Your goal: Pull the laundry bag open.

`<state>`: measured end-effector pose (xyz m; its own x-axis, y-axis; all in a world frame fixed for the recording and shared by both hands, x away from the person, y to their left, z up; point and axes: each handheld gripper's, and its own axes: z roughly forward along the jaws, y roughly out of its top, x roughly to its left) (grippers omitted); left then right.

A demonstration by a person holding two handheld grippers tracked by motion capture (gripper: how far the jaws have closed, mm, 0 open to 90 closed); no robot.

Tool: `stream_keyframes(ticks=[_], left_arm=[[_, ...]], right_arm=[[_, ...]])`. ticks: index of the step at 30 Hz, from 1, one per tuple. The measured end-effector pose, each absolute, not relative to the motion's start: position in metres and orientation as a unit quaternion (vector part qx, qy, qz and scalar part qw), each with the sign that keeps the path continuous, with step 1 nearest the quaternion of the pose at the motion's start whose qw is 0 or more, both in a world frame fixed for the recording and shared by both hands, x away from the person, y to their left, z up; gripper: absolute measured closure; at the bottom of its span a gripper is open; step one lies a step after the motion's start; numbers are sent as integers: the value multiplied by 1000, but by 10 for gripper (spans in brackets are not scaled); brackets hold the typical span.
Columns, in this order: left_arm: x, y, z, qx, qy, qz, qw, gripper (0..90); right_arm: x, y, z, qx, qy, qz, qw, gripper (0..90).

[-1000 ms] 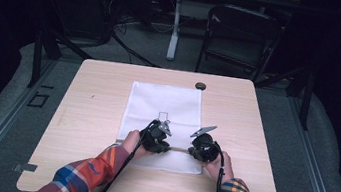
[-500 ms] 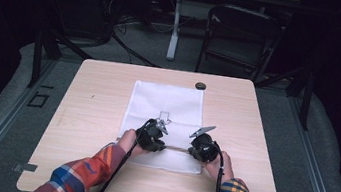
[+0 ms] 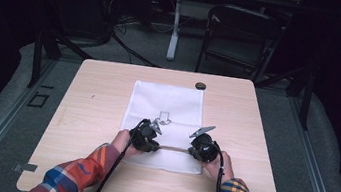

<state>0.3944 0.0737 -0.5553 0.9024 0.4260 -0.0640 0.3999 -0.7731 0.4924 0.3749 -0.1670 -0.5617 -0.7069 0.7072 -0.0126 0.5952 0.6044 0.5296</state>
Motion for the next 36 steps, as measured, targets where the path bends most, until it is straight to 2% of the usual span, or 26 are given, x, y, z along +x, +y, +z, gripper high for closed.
stream_keyframes(ticks=[36], left_arm=[[390,112,-555,937,250,20,243,814]], right_arm=[[375,-167,-562,364,890,251,113,900]])
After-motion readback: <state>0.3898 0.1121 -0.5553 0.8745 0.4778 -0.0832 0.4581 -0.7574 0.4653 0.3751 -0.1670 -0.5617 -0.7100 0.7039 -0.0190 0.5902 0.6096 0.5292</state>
